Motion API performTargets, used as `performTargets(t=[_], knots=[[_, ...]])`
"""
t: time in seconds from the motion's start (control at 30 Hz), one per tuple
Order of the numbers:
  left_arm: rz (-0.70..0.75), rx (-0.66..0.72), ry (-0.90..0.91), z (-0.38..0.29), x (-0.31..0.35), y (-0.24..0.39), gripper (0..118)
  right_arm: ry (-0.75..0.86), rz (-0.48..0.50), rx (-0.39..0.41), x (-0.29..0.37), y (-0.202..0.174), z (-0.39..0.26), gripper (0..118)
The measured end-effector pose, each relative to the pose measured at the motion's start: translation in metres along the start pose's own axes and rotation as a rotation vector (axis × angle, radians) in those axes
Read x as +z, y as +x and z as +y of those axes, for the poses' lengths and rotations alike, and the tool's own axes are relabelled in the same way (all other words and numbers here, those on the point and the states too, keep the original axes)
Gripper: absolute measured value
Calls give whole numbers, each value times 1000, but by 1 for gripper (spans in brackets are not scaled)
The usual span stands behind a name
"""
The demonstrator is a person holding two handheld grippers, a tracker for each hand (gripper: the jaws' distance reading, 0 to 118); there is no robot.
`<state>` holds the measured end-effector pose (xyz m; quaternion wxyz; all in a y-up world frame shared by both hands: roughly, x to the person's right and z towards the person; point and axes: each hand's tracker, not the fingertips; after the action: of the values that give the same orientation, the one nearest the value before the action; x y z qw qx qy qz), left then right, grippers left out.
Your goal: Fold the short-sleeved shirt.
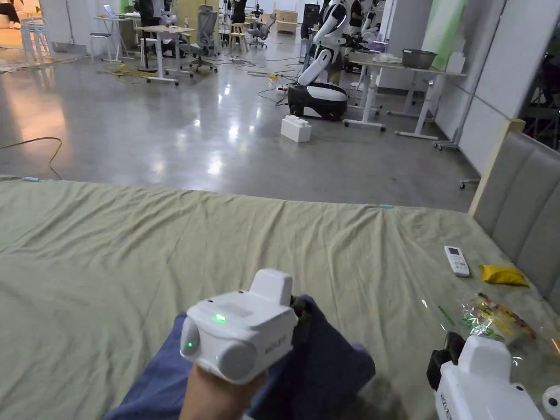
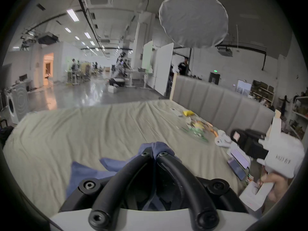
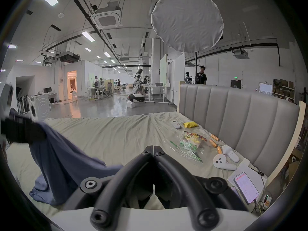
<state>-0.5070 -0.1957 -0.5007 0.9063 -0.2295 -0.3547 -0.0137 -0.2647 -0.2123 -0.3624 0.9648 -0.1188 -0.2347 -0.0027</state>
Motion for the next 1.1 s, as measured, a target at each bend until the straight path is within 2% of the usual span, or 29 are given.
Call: performTargets(t=[0.13, 0.2, 0.27, 0.33, 0.37, 0.47, 0.6, 0.73, 0.8, 0.83, 0.97, 1.1], knots=[[-44, 27, -71, -40, -13, 18, 4, -23, -11, -4, -1, 7, -6, 0], [-62, 47, -104, -54, -17, 21, 11, -33, -12, 0, -3, 8, -9, 0], [-70, 47, -113, -60, -14, 26, 38, -41, -6, 2, -3, 7, -11, 0], [-62, 33, -123, -62, -11, 25, 79, -44, 1, 8, -3, 5, -12, 0], [-35, 14, -115, -61, -6, 25, 85, -44, 6, 11, -3, 4, -12, 0], [-14, 4, -32, -49, 13, 11, 85, -40, 20, 19, -4, -2, -11, 0], [108, -22, 90, -30, 43, -12, 83, -16, 50, 31, -2, -14, -5, 0], [258, -61, 167, -21, 70, -39, 63, 23, 76, 51, 3, -30, 2, 0], [316, -54, 195, -20, 82, -54, 60, 46, 86, 54, 5, -37, 5, 0], [339, -41, 208, -21, 89, -61, 46, 57, 90, 63, 5, -40, 7, 0], [436, 16, 226, -29, 107, -85, 8, 73, 105, 58, 6, -51, 11, 0], [463, 66, 220, -38, 122, -103, 1, 91, 122, 56, 7, -61, 13, 0]])
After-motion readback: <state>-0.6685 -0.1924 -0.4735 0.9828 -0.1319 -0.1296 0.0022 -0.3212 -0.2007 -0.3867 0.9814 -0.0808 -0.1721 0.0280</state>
